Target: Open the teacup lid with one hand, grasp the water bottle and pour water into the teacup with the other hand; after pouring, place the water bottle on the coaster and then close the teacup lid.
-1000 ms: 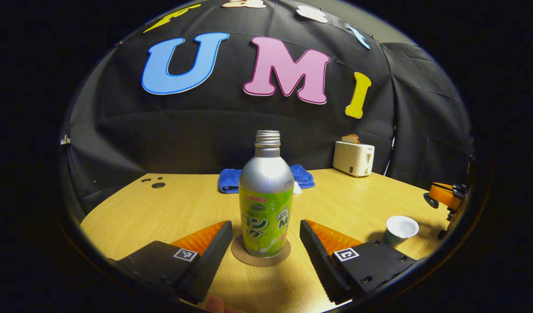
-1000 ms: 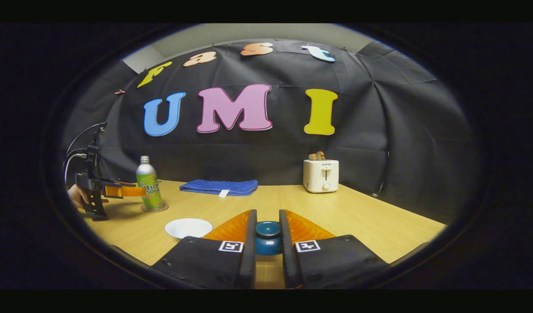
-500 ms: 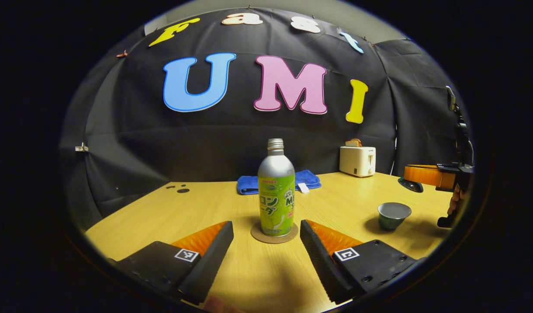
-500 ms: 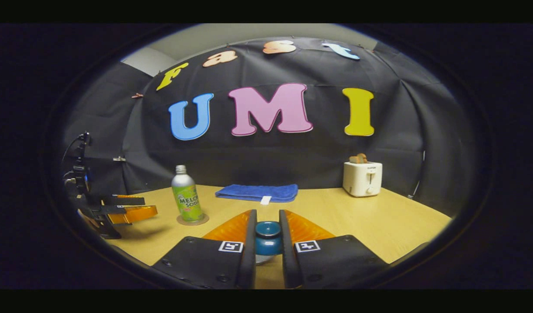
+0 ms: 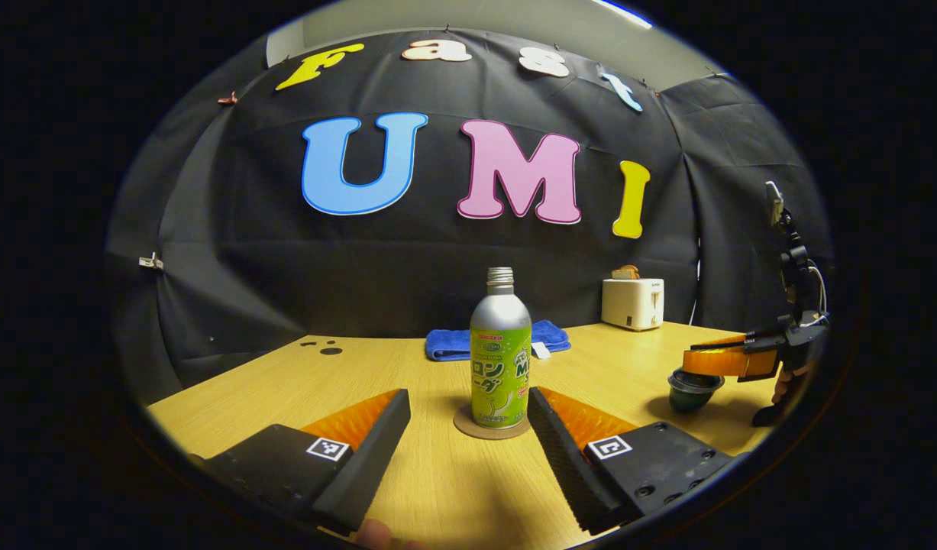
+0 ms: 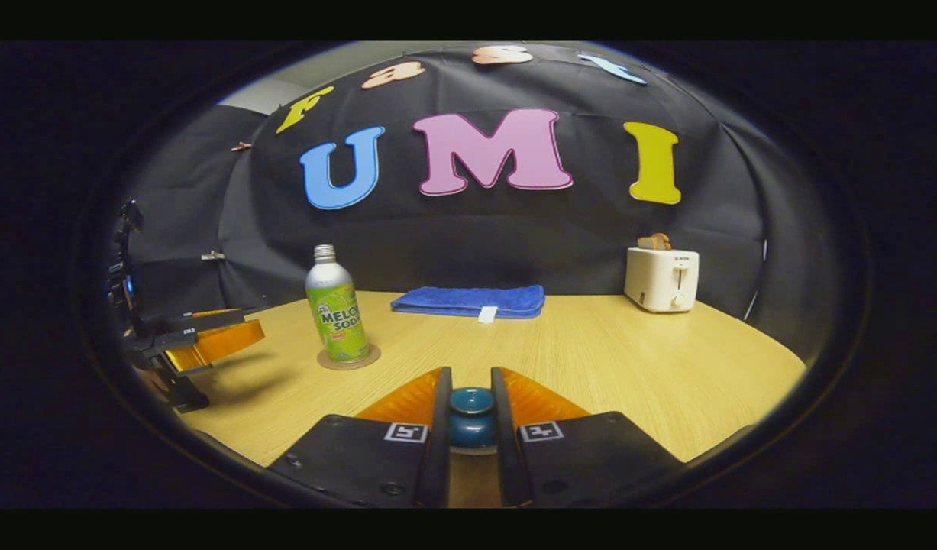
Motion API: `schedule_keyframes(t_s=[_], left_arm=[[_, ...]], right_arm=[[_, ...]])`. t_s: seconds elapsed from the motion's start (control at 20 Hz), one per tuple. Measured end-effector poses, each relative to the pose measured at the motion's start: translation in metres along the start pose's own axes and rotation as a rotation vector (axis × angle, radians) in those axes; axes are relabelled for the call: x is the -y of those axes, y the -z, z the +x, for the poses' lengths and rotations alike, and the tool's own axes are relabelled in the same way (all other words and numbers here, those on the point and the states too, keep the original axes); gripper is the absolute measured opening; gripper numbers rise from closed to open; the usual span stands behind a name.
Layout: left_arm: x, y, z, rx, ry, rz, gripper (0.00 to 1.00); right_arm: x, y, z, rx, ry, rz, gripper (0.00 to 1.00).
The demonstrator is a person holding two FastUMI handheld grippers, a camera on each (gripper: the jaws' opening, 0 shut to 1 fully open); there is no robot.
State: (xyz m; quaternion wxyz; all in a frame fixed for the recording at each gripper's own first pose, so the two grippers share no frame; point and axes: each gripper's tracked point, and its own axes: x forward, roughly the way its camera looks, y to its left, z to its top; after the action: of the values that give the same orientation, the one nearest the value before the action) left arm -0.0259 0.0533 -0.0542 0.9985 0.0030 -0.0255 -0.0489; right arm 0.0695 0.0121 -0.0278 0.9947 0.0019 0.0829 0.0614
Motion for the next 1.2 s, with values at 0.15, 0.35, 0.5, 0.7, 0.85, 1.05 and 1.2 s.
schedule_keyframes(t_s=[0.15, 0.35, 0.5, 0.7, 0.85, 1.05, 1.2], left_arm=[[0.0, 0.001, 0.0, -0.002, -0.002, 0.0, 0.98], [-0.002, 0.001, 0.0, -0.001, -0.003, -0.001, 0.98], [-0.004, 0.001, -0.001, -0.001, -0.016, 0.0, 0.97], [0.001, 0.001, -0.004, -0.001, -0.027, 0.0, 0.98], [0.008, 0.0, -0.008, -0.002, -0.04, 0.0, 0.98], [0.016, 0.0, -0.01, -0.003, -0.079, 0.0, 0.98], [0.022, 0.0, -0.011, -0.002, -0.096, 0.0, 0.98]], right_arm=[[0.004, 0.002, 0.002, -0.018, 0.019, -0.02, 0.24], [0.002, 0.007, 0.004, -0.056, 0.011, -0.009, 0.33], [0.003, 0.006, 0.003, -0.055, 0.012, -0.009, 0.4], [0.016, -0.006, -0.008, 0.019, 0.055, 0.009, 0.71], [0.025, -0.008, -0.019, 0.049, 0.086, 0.015, 0.9], [0.038, -0.019, -0.034, 0.134, 0.129, 0.013, 0.99], [0.041, -0.023, -0.037, 0.168, 0.138, 0.007, 0.99]])
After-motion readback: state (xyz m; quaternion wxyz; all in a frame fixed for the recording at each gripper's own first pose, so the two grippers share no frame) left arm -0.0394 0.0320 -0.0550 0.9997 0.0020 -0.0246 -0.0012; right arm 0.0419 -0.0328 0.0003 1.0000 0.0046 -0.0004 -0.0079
